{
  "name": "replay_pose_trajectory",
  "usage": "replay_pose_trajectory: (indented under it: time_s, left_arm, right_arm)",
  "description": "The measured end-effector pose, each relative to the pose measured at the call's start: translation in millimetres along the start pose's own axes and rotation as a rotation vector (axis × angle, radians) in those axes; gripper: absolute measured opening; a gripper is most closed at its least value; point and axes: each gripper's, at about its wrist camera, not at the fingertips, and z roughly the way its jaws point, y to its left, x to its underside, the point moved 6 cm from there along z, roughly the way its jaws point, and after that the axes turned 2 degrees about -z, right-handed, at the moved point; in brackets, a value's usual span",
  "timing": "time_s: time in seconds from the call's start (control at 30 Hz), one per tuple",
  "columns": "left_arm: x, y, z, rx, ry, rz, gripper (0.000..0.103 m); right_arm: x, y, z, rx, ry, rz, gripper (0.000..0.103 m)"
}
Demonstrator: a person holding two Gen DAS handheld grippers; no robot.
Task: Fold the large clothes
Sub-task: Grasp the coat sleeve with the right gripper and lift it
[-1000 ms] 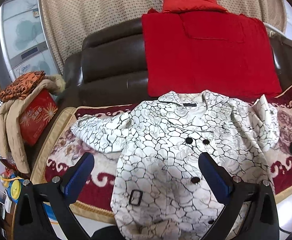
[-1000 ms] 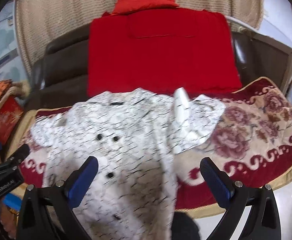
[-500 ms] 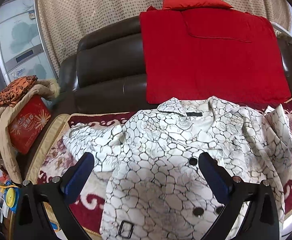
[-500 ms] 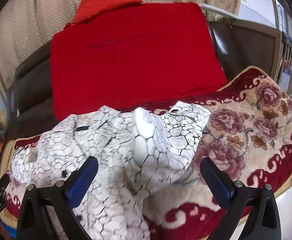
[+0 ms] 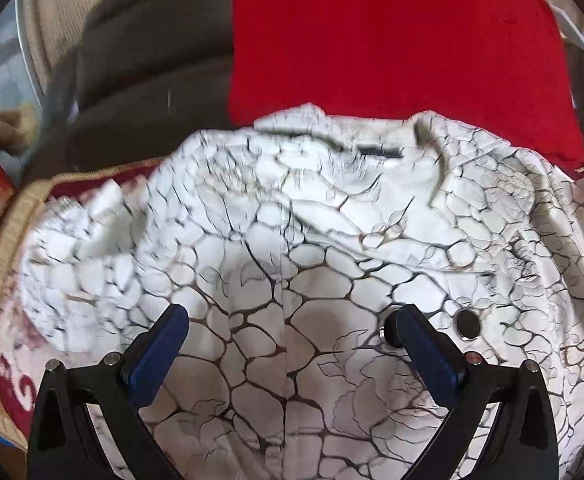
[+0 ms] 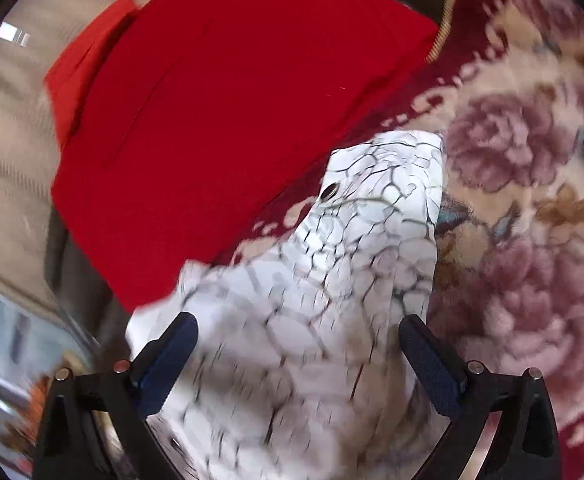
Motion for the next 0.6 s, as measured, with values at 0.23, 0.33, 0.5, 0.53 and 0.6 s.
replay_pose_trajectory:
  time_s: [0.23,0.33,0.5,0.53,0.6]
  left_arm:
    - [-6.0,15.8,-7.4,0.017,-0.05,-0.079,0.103]
    - [-7.1,8.7,-20.2,0.041,-0.071,-0.086,0.103]
    - [-9.8,7.4,-19.6,0.01,-0.097,-0.051,0.103]
    - [-9.7,7.0,-19.3,0.004,-0.096,-0.049,0.103]
    - [-12.7,7.1,-13.3,-0.002,-0.09,-0.051,0.103]
  right_arm:
    - [-23.5,-28.2,8.0,0.059,-0.062,0.141,0.085]
    - [-30.7,-38.5,11.4,0.133,-0.073,0.116,0.085]
    - [-28.3,-41.1,41.7,0.13,0.005,0.112,0.069]
    - [-31.3,-36.4,43.6,0.128,-0.005,0.085,0.055]
    - [-33.4,-30.1,48.3,0.158,0.004,0.05,0.016]
